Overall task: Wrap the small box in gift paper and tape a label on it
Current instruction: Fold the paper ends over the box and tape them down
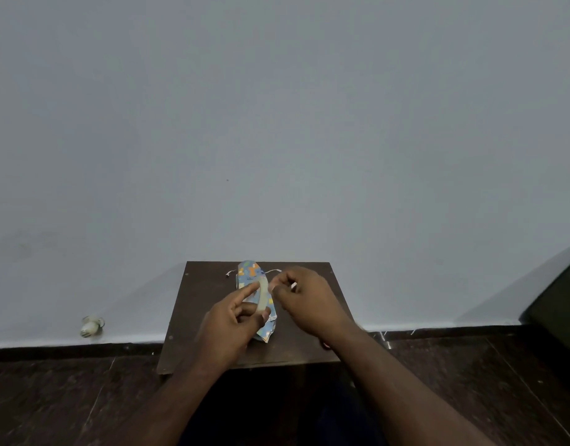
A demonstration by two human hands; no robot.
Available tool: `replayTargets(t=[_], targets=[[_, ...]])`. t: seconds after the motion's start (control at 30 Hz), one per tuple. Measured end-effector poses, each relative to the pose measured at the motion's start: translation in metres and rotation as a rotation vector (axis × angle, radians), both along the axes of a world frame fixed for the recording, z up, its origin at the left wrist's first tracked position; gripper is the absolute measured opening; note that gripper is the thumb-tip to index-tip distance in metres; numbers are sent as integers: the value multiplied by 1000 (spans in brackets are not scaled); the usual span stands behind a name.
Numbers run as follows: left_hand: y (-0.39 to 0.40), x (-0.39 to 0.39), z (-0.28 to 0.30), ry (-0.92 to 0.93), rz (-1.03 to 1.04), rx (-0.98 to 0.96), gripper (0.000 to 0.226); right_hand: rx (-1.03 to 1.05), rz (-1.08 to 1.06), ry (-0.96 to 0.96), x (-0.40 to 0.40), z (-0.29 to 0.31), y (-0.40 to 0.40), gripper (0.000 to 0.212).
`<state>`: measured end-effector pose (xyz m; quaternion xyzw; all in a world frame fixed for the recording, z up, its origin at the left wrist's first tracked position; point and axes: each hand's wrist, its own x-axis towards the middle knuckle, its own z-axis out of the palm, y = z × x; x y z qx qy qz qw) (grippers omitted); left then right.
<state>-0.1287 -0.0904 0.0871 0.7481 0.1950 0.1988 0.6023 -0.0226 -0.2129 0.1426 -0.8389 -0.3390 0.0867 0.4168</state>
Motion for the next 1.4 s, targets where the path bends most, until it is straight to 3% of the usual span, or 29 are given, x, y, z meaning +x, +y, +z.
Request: replayTargets(t=[0.17,0.3,0.47,0.7,0.83,0.93,1.13,1.23,1.4], targets=[[3,-3,3,-4,-16,-11,60,-185,138,-470,-2,-3,6,13],[1,-3,5,-18,-25,29,61,-195,145,-656,4,-12,8,18],[4,0,5,-23,-23,60,59,-180,158,-732,10,-17,11,19],[4,5,6,-104,49,39,30,-126,149,-783,14,-16,11,24],[9,5,5,-138,85,21,26,-68,113,-776,12,-16,14,25],[13,2,5,-148,99,-43,16,5,74,-569,11,-17,16,38],[18,0,6,-124,160,-154,15,93,278,233,15,-39,10,61],[16,-1,6,-111,174,-229,14,115,375,329,12,-56,15,68],[13,-3,10,-119,195,-337,13,171,345,409,11,-69,26,68]])
